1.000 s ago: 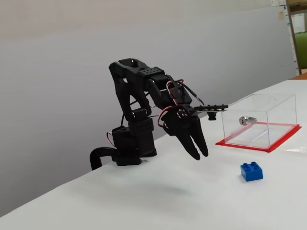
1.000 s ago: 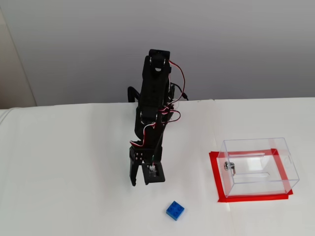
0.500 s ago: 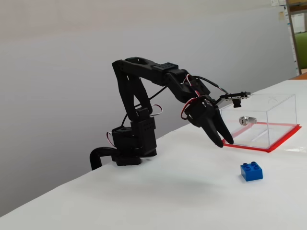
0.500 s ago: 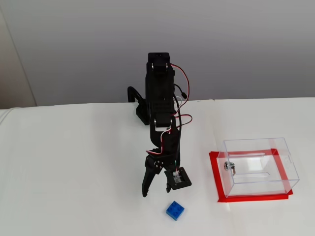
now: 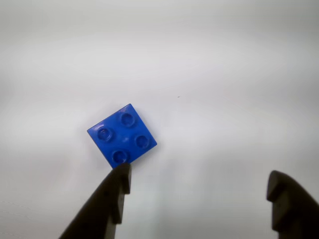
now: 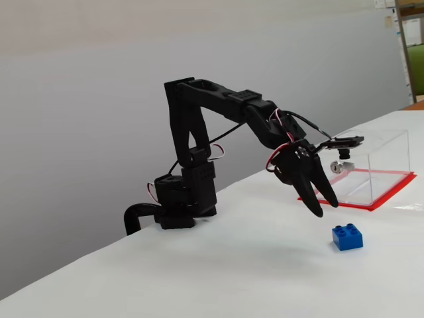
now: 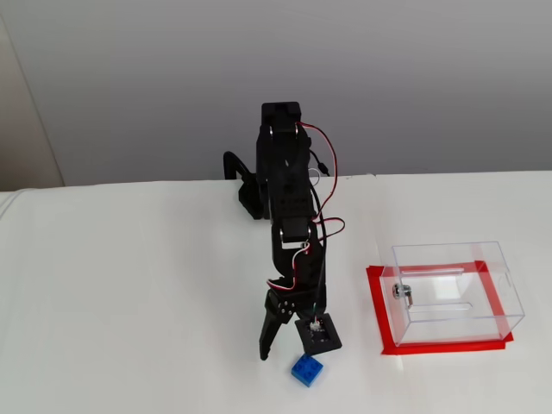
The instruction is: Pick the blue lego brick and place it into the transparent box
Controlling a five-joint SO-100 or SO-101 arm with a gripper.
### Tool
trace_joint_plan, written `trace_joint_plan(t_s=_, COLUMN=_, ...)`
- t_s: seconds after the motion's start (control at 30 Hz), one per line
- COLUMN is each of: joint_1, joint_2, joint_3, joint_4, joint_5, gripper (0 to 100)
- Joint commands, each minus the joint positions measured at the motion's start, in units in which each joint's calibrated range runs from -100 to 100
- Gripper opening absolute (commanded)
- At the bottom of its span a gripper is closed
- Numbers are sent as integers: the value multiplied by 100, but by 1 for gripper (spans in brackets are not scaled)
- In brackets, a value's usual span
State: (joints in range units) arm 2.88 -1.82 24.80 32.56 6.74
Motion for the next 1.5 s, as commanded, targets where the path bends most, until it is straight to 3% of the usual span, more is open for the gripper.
trace_joint_plan(t_s=0.0, joint_1=-48, joint_2=-9, joint_3=-355, joint_4=7, joint_5=-27, gripper=30)
trace_joint_plan(t_s=1.07, joint_1=-366, joint_2=118, joint_3=-609, joint_4=530, joint_5=119, gripper=36)
trace_joint_plan(t_s=1.47, joint_1=-314, joint_2=1230, joint_3=-1395, joint_4=530, joint_5=161, gripper=36)
